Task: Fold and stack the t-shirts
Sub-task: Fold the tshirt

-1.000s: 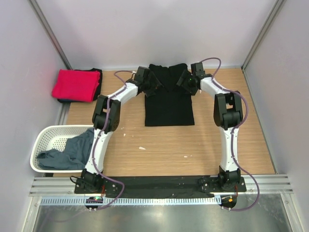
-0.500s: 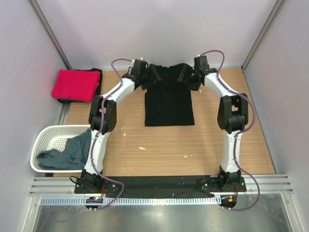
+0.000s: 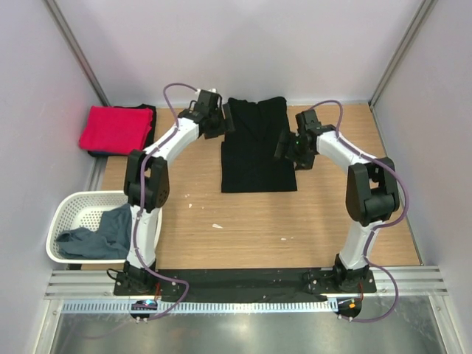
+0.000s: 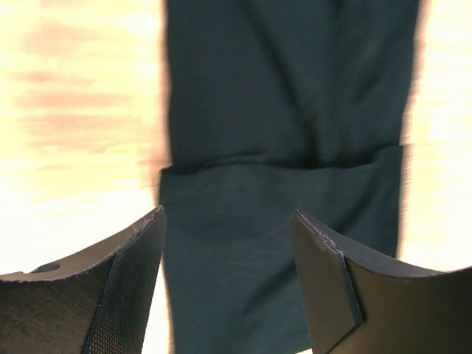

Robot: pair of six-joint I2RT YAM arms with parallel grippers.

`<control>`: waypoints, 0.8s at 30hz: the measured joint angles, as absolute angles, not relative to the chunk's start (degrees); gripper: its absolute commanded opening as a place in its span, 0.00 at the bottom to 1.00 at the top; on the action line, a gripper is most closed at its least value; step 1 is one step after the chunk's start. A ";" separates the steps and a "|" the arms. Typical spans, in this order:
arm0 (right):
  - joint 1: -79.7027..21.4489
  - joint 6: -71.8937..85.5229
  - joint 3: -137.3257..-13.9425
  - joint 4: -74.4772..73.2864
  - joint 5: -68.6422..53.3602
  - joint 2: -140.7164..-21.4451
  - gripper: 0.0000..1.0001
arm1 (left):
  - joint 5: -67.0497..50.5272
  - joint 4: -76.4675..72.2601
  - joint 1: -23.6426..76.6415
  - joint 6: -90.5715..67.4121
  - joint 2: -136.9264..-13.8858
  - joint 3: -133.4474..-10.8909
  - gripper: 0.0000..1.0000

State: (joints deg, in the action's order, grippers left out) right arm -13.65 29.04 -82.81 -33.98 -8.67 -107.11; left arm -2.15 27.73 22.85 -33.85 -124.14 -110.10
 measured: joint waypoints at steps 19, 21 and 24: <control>-15.64 28.60 -69.23 -32.47 -5.21 -105.69 0.70 | -1.08 28.32 22.85 -33.76 -132.09 -108.55 0.30; -15.66 28.60 -68.29 -31.83 -4.93 -105.01 0.70 | -1.10 27.22 22.85 -33.95 -133.10 -108.55 0.21; -15.64 28.60 -66.92 -30.92 -4.62 -104.09 0.70 | -1.10 26.41 22.85 -34.22 -134.34 -108.64 0.05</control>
